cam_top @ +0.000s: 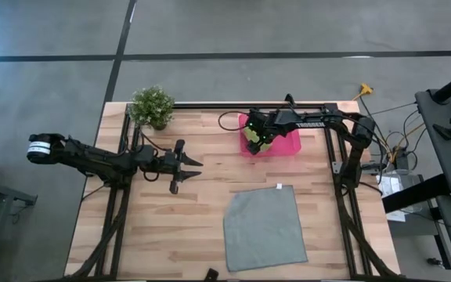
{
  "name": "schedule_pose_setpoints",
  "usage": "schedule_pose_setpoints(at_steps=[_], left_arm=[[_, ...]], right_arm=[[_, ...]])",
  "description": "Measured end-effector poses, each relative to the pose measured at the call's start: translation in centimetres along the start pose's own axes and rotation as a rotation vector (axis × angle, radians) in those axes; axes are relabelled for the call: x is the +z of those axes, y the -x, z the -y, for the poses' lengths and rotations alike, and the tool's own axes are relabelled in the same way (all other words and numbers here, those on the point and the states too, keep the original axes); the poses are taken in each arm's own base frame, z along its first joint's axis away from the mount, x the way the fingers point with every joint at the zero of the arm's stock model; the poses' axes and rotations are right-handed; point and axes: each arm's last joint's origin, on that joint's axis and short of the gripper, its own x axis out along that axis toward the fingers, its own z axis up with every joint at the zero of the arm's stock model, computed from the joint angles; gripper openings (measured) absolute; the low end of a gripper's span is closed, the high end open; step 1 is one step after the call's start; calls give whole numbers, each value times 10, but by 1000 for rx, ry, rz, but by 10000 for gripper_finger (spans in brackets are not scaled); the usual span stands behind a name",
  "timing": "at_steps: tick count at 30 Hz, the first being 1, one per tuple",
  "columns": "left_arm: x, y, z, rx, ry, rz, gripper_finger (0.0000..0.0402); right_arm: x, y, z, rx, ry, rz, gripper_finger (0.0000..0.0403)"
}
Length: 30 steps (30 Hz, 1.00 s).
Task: Roll microfiber towels into tight, uniform cylinder then place into a basket
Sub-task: Put the rolled green microfiber cloth into the pink bin
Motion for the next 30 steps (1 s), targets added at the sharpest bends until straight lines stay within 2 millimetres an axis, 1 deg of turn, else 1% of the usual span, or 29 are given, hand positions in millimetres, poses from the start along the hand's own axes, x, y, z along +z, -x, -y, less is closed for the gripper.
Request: schedule_pose_setpoints(at_steps=[6,9,11,15,19,25,30], left_arm=[[1,0,0,0,0,4,114],[1,0,0,0,-1,5,114],[1,0,0,0,-1,5,114],[1,0,0,0,-1,5,114],[1,1,0,0,-1,5,114],[1,1,0,0,-1,5,114],[1,1,0,0,-1,5,114]], right_arm=[[0,1,0,9,-36,-1,395],[4,4,-4,140,-94,-9,395],[7,5,-10,234,-96,-4,395],[13,10,-16,322,-118,19,395],[14,10,-16,332,-123,21,395],[10,6,-15,326,-118,11,395],[15,5,-17,361,-105,90,395]])
